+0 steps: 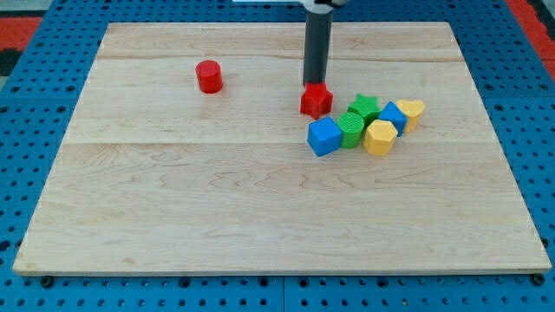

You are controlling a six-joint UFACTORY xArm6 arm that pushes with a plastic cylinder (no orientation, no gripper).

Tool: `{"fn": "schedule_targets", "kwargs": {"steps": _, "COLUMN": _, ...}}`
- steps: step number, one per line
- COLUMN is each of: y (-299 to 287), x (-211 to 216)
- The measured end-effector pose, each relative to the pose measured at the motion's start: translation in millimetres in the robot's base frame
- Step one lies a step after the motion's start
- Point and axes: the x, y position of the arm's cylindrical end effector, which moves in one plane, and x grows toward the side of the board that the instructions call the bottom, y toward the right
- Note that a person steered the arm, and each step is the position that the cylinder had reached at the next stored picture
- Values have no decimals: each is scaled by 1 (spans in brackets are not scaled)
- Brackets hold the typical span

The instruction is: Move the red circle towards the center of the board

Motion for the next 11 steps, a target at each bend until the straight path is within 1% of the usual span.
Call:
{"fn": "schedule_targets", "kwargs": {"steps": 2, "y": -29, "x": 14}}
{"fn": "schedule_targets", "kwargs": {"steps": 3, "y": -10, "x": 51}}
{"fn": "schedule_targets", "kwargs": {"steps": 4, "y": 13, "x": 56}}
{"fn": "schedule_targets", "kwargs": {"steps": 5, "y": -41, "x": 27}}
{"fn": "schedule_targets", "kwargs": {"steps": 6, "y": -63, "x": -1}}
{"fn": "schedule_targets", "kwargs": {"steps": 7, "y": -77, "x": -51}}
{"fn": "schedule_targets", "kwargs": {"steps": 8, "y": -110, "x": -83}}
{"fn": "schedule_targets", "kwargs": {"steps": 9, "y": -176, "x": -67}}
{"fn": "schedule_targets", "kwargs": {"steps": 10, "y": -177, "x": -35}}
{"fn": "schedule_targets", "kwargs": {"steps": 11, "y": -165, "x": -30}}
